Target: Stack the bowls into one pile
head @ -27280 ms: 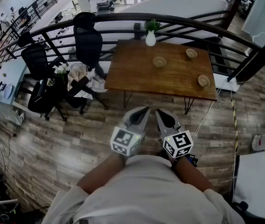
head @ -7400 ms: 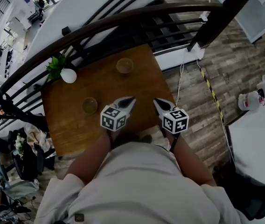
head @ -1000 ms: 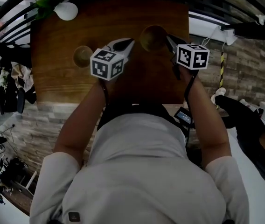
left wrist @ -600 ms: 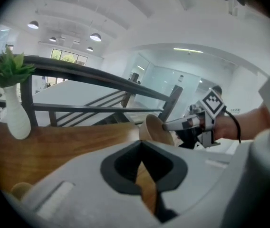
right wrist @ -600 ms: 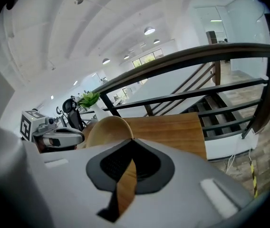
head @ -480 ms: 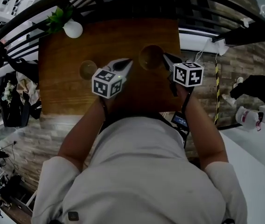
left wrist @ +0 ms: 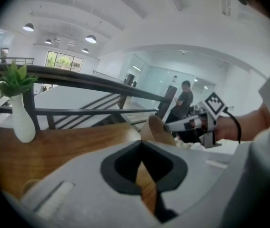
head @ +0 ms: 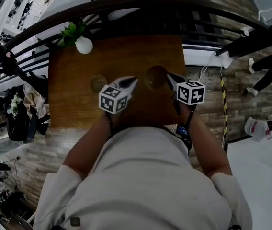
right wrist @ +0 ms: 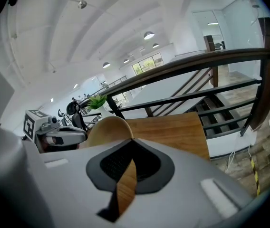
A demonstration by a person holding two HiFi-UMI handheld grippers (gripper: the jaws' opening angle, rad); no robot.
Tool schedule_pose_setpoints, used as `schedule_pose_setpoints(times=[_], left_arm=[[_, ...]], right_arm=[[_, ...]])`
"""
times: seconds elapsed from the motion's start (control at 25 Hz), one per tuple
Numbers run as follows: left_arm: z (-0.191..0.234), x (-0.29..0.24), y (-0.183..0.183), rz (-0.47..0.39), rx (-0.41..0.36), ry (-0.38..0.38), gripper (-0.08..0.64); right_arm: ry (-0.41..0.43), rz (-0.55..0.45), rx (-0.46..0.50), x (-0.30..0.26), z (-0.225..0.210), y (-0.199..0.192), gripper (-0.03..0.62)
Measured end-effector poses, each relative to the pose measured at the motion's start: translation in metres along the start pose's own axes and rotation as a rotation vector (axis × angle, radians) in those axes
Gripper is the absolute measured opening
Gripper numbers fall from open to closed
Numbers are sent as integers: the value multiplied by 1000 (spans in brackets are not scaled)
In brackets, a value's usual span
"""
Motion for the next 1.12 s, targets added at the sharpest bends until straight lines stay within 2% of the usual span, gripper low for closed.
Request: schedule_pose_setpoints(times=[0.28, 0.72, 1.12], left_arm=[[0, 17, -1, -5, -22, -21, 3], [23, 51, -14, 4, -29, -68, 3], [25, 55, -18, -4, -15, -42, 3]], right_arm=[[-18, -21, 2, 2, 20, -2, 15], [-51, -34, -40, -14, 69, -22, 14], [-20, -19, -36, -16, 79, -31, 14]])
Point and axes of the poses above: the fingertips, and each gripper's own axes: x backward along the fingers, z to its left, y out of its top, the point moved 5 cm from there along x, backward along the fingers, and after that the axes turned 8 degrees about -y, right-handed, at the moved point
